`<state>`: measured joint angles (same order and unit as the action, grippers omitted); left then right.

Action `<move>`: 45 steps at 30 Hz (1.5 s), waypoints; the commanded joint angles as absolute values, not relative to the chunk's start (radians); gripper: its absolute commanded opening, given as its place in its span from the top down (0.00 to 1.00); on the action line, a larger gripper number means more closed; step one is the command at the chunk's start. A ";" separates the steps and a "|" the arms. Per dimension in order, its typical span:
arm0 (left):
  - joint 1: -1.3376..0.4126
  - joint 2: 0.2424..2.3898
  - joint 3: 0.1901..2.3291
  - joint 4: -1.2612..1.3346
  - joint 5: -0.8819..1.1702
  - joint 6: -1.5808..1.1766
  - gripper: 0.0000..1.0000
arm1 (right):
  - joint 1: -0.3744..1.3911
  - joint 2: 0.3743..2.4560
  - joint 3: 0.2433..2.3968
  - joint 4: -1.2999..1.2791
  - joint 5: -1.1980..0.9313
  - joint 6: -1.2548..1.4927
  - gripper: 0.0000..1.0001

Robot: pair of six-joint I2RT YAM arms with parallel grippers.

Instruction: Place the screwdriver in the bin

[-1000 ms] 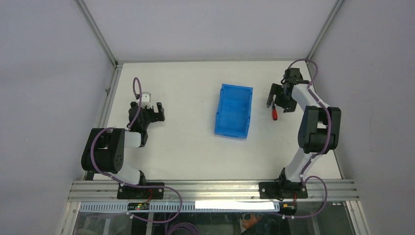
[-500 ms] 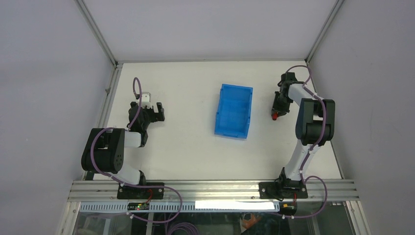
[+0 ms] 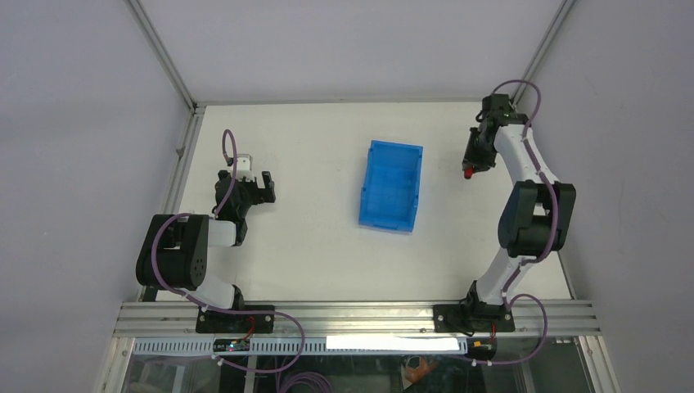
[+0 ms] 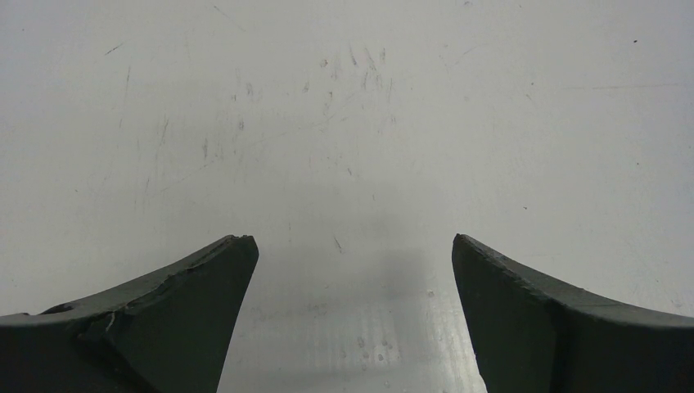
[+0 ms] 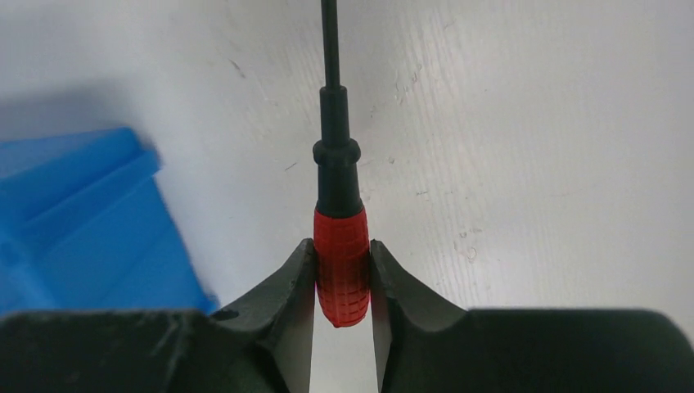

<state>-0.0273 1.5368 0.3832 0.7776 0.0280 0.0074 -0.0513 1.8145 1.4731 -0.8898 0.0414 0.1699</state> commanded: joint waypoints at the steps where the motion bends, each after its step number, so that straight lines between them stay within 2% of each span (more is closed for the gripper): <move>1: -0.039 1.507 0.382 0.805 0.036 -0.011 0.01 | -0.039 1.653 1.615 -1.037 0.047 0.200 1.00; 8: -0.038 1.507 0.382 0.805 0.036 -0.011 0.01 | 0.077 1.578 1.749 -1.152 0.078 0.216 1.00; 22: -0.038 1.507 0.382 0.805 0.037 -0.011 0.01 | 0.528 1.615 1.900 -1.123 0.124 0.247 1.00; 27: -0.038 1.508 0.382 0.805 0.036 -0.011 0.01 | 0.617 1.625 1.768 -0.991 0.257 0.288 1.00; 35: -0.038 1.507 0.382 0.806 0.036 -0.011 0.01 | 0.638 1.580 1.450 -0.745 0.185 0.341 1.00; 45: -0.038 1.507 0.382 0.805 0.036 -0.011 0.01 | 0.638 1.656 1.292 -0.665 0.191 0.400 0.95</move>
<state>-0.0273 1.5368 0.3832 0.7776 0.0280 0.0074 0.6334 1.6348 1.3247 -0.7666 0.1757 0.3511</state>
